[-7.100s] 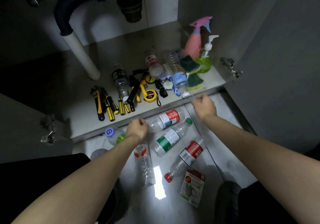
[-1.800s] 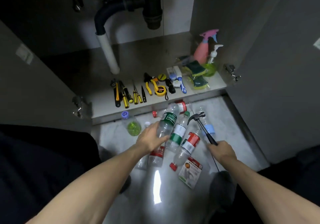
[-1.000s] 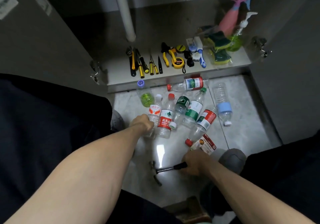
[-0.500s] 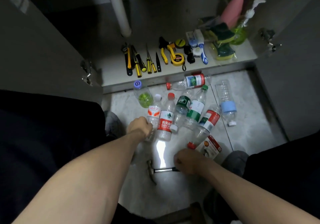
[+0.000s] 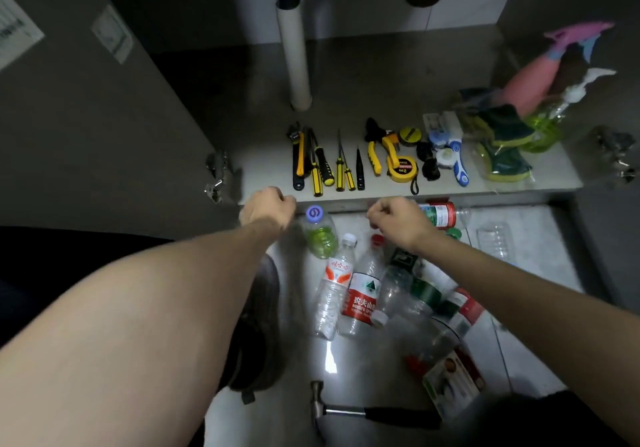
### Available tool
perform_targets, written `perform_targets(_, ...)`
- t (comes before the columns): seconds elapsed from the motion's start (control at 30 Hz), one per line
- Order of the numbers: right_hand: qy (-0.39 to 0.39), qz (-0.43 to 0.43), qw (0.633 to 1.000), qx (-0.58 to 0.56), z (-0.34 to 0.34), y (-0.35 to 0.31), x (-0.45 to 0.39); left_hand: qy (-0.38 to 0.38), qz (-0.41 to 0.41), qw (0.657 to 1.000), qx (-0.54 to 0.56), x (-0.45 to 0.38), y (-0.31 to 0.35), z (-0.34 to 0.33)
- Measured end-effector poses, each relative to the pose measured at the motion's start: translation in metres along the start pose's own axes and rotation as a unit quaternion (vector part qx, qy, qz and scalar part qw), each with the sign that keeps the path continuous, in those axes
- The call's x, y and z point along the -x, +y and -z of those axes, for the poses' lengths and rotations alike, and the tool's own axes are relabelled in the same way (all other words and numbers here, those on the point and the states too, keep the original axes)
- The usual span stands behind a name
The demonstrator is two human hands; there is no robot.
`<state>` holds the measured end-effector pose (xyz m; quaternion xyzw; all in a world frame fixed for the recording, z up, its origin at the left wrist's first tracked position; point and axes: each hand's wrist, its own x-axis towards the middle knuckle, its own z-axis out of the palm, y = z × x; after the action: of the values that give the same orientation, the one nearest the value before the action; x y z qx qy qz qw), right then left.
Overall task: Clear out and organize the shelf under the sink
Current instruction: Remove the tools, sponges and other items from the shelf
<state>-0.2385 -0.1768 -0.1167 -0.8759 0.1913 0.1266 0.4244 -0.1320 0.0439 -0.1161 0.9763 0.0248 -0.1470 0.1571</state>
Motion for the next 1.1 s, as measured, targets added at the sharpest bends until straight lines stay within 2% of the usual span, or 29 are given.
perform_targets(0.13, -0.007, 0.029, 0.997, 0.070, 0.004, -0.028, -0.041, -0.062, 0.022, 0.993, -0.100, -0.050, 0.004, 0.023)
perform_targets(0.2, 0.002, 0.042, 0.994, 0.100, 0.001, -0.047, -0.065, -0.069, 0.013, 0.990, -0.125, -0.068, 0.005, 0.023)
perform_targets(0.37, 0.023, 0.049, 0.975, 0.218, -0.028, -0.098, -0.132, -0.047, -0.021, 0.997, -0.059, -0.095, 0.000, 0.012)
perform_targets(0.5, 0.026, 0.009, 0.959, 0.282, -0.048, -0.114, -0.167, -0.028, -0.037, 0.999, 0.009, -0.105, -0.005, 0.003)
perform_targets(0.73, 0.007, -0.045, 0.987, 0.153, -0.039, -0.096, -0.182, -0.004, 0.016, 0.993, 0.116, -0.114, 0.007, -0.010)
perform_targets(0.87, 0.050, -0.013, 0.986, 0.157, -0.033, -0.085, -0.171, -0.015, 0.009, 0.995, 0.097, -0.113, 0.016, -0.021)
perform_targets(1.0, 0.093, 0.028, 0.995, 0.020, -0.016, -0.075, -0.145, 0.002, 0.020, 0.998, 0.051, -0.111, 0.027, -0.026)
perform_targets(1.1, 0.092, 0.056, 0.993, -0.050, 0.001, -0.062, -0.114, -0.031, 0.047, 0.997, 0.056, -0.114, 0.037, -0.024)
